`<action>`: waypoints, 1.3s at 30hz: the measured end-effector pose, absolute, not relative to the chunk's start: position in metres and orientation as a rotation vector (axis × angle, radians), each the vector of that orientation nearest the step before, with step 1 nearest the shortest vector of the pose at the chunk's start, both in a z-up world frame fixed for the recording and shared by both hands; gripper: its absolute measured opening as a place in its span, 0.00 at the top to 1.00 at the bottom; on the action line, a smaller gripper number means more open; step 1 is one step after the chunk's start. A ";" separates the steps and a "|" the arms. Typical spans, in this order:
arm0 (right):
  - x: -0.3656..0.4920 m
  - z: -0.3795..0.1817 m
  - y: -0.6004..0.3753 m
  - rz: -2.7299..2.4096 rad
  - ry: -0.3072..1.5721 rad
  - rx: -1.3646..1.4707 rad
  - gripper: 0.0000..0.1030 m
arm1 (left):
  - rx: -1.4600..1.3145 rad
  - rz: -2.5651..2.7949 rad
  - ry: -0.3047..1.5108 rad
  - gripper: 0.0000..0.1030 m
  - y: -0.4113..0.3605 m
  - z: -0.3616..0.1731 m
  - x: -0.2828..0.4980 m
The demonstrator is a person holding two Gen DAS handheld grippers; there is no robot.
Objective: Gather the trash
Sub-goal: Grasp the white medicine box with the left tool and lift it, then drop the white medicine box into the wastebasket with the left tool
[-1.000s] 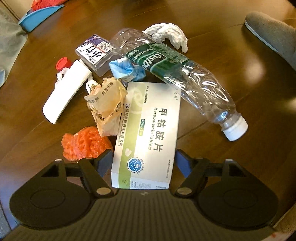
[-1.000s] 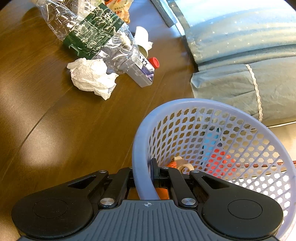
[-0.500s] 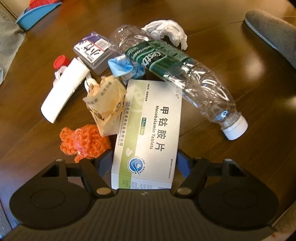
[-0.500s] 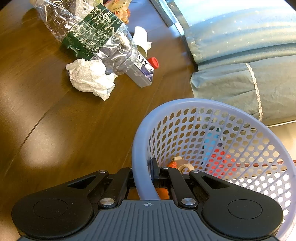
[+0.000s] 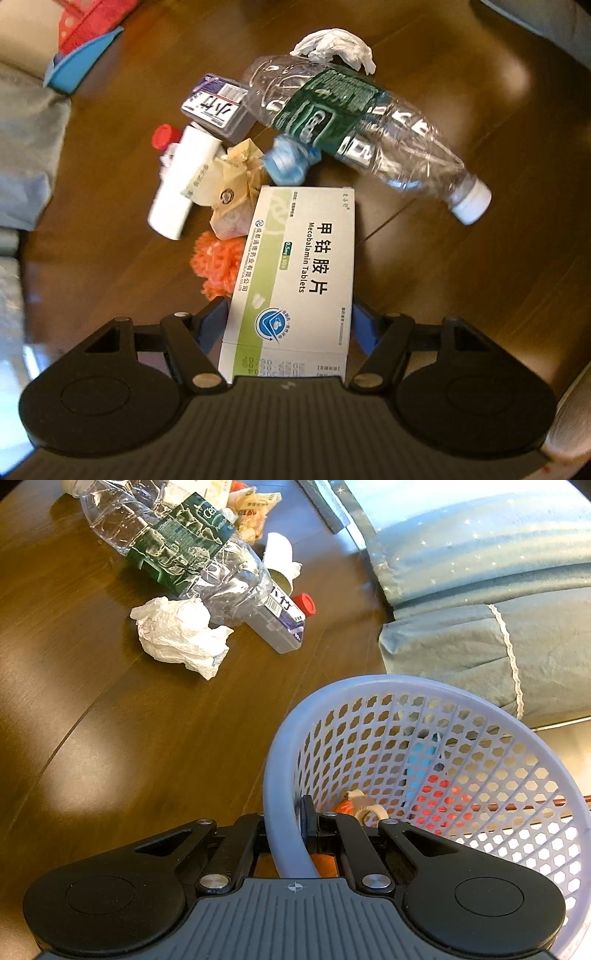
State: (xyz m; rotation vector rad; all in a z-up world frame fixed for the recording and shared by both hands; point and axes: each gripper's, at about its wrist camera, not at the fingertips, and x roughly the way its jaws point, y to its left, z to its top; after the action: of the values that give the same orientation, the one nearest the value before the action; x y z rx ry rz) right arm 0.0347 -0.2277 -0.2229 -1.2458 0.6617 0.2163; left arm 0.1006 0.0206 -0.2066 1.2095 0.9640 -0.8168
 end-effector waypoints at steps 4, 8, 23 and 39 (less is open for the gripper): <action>0.035 -0.222 -0.228 0.211 0.661 -1.239 1.00 | 1.243 -0.794 0.949 0.36 0.022 -0.193 0.099; 0.035 -0.221 -0.228 0.209 0.659 -1.236 1.00 | 1.307 -0.784 0.927 0.37 0.024 -0.184 0.094; 0.036 -0.221 -0.228 0.206 0.657 -1.228 1.00 | 1.388 -0.806 0.838 0.37 0.007 -0.151 0.089; 0.039 -0.213 -0.219 0.217 0.656 -1.210 1.00 | 1.457 -0.917 0.494 0.37 -0.107 -0.087 0.118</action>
State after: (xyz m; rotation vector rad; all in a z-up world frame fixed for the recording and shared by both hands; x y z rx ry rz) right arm 0.0387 -0.2194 -0.2131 -1.2096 0.6561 0.2171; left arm 0.1183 -0.1074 -0.0869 1.4571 0.4938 -0.9169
